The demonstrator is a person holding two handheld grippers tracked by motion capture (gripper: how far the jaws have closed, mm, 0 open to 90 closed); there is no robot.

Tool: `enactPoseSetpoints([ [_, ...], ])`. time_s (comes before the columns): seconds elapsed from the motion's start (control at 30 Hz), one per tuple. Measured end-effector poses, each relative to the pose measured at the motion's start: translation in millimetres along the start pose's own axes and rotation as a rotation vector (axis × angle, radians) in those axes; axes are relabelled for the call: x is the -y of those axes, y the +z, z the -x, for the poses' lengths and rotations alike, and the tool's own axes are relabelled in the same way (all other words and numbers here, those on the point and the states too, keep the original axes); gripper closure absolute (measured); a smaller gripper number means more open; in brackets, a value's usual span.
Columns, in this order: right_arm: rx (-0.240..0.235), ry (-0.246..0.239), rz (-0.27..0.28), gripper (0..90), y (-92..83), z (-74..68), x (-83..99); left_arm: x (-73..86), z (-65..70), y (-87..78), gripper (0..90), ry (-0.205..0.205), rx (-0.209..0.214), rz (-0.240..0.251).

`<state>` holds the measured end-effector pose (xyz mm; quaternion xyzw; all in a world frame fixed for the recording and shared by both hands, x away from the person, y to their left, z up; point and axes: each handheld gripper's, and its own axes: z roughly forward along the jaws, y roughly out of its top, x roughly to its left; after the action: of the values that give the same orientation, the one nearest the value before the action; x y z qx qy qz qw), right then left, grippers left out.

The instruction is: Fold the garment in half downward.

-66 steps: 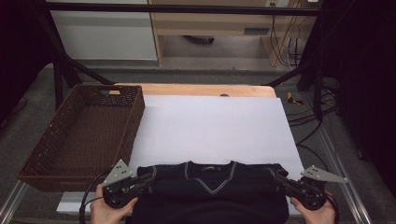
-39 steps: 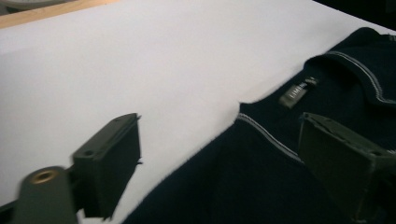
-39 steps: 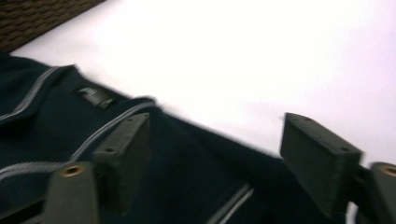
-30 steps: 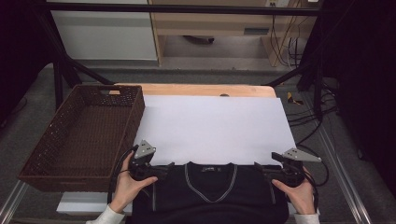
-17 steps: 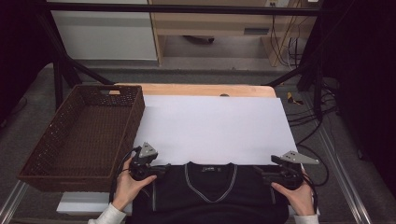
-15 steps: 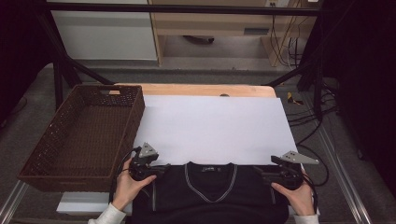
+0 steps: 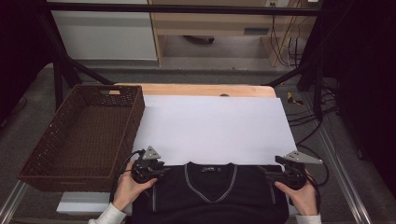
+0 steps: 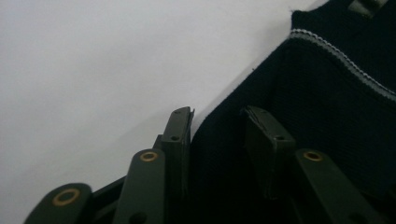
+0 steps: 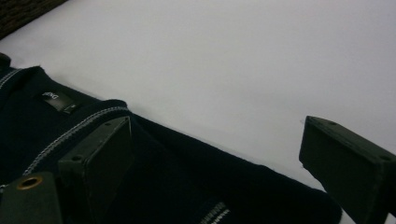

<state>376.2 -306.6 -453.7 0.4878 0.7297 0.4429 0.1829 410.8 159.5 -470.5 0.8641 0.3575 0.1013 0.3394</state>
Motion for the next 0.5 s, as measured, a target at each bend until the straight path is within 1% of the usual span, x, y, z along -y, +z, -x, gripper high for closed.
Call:
enactPoseSetpoints([
  [0.03,0.009,-0.002,0.0,10.8,-0.2,1.3,0.1,0.1,0.8,0.0,63.8,0.003,-0.002,-0.001],
  [0.17,0.046,0.003,-0.01,12.6,-0.6,6.7,1.3,1.7,2.9,0.0,71.7,0.001,0.015,0.007],
  [0.23,0.075,0.004,-0.033,13.6,0.4,11.0,3.3,2.6,3.1,0.0,77.1,0.008,0.031,0.01],
  [0.27,0.091,-0.006,-0.042,14.7,1.5,13.5,4.8,2.7,3.1,0.1,78.8,0.01,0.033,0.011],
  [0.4,0.131,-0.011,-0.088,17.3,7.2,22.2,10.1,1.9,3.4,0.2,80.0,0.017,0.034,0.005],
  [0.5,0.136,-0.001,-0.111,20.5,12.1,30.0,14.4,1.1,4.7,0.3,80.5,0.033,0.027,0.0],
])
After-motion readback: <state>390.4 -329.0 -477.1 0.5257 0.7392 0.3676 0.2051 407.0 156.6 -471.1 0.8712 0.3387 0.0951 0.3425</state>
